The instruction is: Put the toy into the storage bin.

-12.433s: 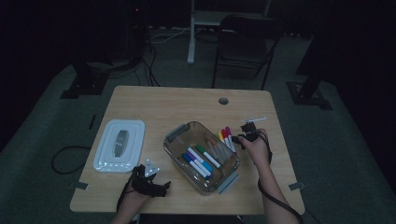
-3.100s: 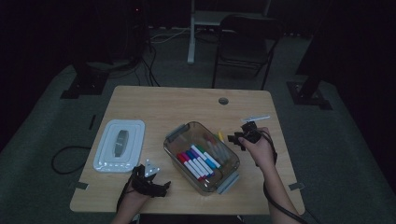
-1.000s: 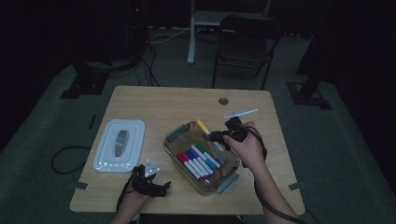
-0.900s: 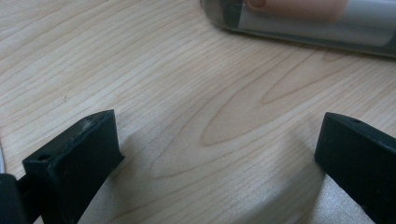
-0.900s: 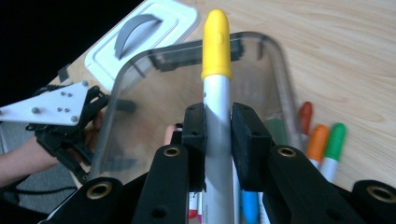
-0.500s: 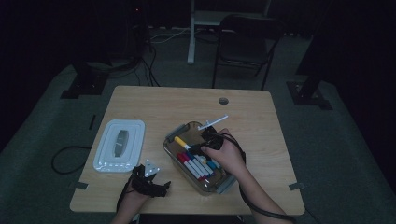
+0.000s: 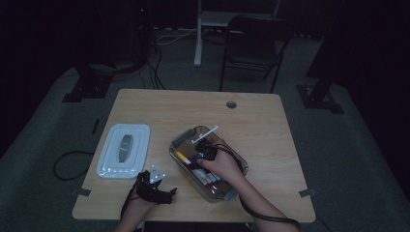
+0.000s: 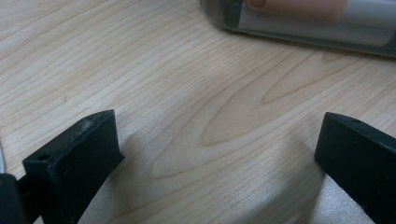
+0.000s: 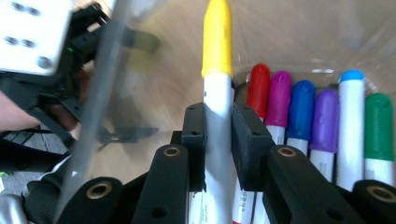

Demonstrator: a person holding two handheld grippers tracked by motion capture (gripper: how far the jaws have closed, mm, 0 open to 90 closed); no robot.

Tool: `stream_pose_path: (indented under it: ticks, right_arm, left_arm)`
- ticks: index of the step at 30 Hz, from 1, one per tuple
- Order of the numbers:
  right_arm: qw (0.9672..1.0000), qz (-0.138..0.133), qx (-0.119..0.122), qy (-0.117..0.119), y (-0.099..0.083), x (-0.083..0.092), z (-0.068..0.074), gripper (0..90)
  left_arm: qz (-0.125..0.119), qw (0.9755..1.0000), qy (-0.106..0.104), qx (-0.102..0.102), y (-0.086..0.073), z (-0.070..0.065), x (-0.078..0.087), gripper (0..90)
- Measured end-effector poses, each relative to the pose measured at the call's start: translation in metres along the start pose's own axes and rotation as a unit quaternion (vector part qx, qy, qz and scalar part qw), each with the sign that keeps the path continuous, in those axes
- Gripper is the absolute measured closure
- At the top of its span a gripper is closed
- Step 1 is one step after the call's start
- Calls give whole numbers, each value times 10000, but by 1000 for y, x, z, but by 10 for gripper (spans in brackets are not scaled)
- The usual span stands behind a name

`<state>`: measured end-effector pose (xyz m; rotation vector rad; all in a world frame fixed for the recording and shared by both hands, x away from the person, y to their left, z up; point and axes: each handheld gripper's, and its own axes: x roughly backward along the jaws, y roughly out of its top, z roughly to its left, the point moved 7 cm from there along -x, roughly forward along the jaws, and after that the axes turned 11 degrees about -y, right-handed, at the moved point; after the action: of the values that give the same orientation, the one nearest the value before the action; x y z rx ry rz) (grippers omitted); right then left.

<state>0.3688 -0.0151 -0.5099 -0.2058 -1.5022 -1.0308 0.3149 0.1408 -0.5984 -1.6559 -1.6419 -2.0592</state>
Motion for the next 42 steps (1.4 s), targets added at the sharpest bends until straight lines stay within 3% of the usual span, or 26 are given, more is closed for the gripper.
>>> stream_pose_path:
  ticks: [6, 11, 15, 19, 25, 31, 37, 40, 42]
  right_arm:
    - [9991, 420, -4, -100, -8, -19, -1, 763]
    - [9983, 573, 10, -108, -13, -25, -2, 714]
    - [9996, 296, -11, -6, -8, -15, -2, 674]
    - [9996, -282, -58, 34, 2, 12, -8, 644]
    - [9941, -1044, -237, -174, 7, 61, -38, 570]
    - [9856, -1503, -551, -553, 0, 89, -77, 553]
    - [9760, -1619, -1056, -1003, -19, 94, -123, 560]
    - [9733, -1530, -1302, -1114, -33, 89, -143, 563]
    - [9738, -1430, -1332, -1164, -37, 85, -148, 566]
  left_arm:
    - [-6, 10000, 3, 6, 0, 0, 0, 6]
    - [8, 10000, 0, -5, 0, 0, 0, 6]
    - [2, 10000, 0, 0, 0, 0, 0, 6]
    - [1, 10000, -1, 1, 0, 0, 0, 6]
    - [2, 10000, -2, 1, 0, 0, 0, 6]
    - [-5, 10000, 2, 1, 0, 0, 0, 6]
    - [-4, 10000, 4, -1, 0, 0, 0, 6]
    - [3, 10000, -3, 2, 0, 0, 0, 6]
    - [3, 10000, -2, 0, 0, 0, 0, 6]
